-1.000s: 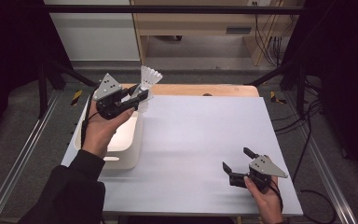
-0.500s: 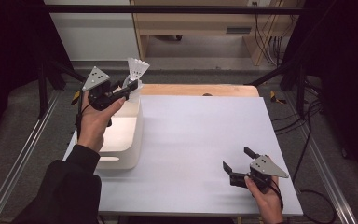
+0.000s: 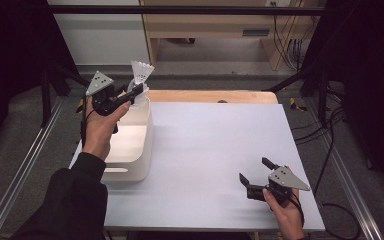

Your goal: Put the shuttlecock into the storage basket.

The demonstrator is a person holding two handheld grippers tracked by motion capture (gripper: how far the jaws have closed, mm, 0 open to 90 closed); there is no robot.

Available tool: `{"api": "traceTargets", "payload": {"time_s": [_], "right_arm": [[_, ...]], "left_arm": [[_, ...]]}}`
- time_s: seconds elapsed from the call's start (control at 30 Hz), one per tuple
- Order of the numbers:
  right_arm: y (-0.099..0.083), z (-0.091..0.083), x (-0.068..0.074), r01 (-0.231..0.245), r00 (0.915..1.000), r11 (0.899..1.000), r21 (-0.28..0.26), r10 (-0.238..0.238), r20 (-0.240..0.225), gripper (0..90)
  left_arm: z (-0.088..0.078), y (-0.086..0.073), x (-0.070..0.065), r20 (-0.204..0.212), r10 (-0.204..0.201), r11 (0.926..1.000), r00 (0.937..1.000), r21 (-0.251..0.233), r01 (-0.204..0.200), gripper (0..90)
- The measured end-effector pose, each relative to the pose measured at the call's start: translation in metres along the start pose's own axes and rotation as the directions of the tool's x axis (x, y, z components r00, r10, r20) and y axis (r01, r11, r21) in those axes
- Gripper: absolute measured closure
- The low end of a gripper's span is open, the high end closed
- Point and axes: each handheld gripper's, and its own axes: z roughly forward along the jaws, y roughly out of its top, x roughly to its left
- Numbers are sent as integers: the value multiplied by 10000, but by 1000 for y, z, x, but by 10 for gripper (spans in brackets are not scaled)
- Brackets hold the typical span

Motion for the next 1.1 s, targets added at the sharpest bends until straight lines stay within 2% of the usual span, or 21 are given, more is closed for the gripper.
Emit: {"api": "traceTargets", "payload": {"time_s": [0.6,1.0,1.1], "right_arm": [[0,0,-1,-47,10000,10000,3,47,12,53],[0,0,-1,-24,10000,10000,3,24,9,53],[0,0,-1,-22,10000,10000,2,22,9,53]], "left_arm": [[4,-15,14,-184,-379,9991,9991,169,382,648],[4,-23,18,-136,-563,9981,9983,241,566,648],[5,-27,20,-117,-713,9971,9974,258,716,648]]}}
